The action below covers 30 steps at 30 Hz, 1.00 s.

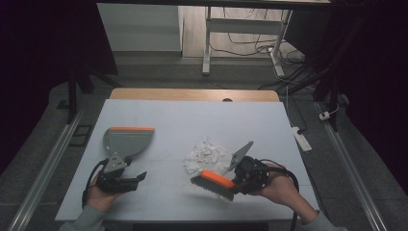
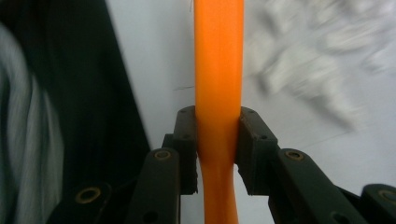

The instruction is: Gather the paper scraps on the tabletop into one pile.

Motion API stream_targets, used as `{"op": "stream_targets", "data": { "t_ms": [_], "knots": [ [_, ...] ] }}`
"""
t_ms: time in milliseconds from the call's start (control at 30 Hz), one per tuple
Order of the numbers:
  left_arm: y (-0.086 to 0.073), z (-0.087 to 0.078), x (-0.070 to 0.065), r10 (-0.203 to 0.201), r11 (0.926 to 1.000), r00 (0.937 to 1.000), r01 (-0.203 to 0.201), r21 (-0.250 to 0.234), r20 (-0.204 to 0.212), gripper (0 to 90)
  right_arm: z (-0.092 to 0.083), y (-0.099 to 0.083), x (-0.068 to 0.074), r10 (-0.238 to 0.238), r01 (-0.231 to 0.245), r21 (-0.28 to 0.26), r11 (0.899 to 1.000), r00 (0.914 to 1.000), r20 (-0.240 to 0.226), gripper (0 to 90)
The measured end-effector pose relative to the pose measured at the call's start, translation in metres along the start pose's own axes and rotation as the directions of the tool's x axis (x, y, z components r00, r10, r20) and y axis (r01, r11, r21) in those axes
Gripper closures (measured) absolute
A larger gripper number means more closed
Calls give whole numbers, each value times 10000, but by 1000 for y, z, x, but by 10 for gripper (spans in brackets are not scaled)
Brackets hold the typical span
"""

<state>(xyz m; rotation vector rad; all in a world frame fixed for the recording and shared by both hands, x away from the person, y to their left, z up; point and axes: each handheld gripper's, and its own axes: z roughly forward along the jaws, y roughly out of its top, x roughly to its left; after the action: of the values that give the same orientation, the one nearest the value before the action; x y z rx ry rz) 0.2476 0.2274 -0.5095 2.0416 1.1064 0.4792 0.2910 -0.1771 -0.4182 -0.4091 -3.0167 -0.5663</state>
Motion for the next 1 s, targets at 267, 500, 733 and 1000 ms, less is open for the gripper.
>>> {"op": "stream_targets", "data": {
  "t_ms": [267,500,733,1000],
  "knots": [
    [0,0,0,0,10000,10000,0,15,-13,258,27,5,11,-773,756,1177,9902,9969,106,708],
    [-1,0,1,-44,10000,10000,44,36,-5,258,32,28,-17,-934,809,1173,9898,9901,1048,708],
    [-2,-1,1,-86,10000,10000,86,13,-11,258,29,34,-50,-100,96,35,9999,9876,1567,708],
    [-1,0,0,-37,10000,10000,37,27,33,258,-22,7,-50,2384,-1930,-2210,9560,9499,2020,707]
  ]
}}
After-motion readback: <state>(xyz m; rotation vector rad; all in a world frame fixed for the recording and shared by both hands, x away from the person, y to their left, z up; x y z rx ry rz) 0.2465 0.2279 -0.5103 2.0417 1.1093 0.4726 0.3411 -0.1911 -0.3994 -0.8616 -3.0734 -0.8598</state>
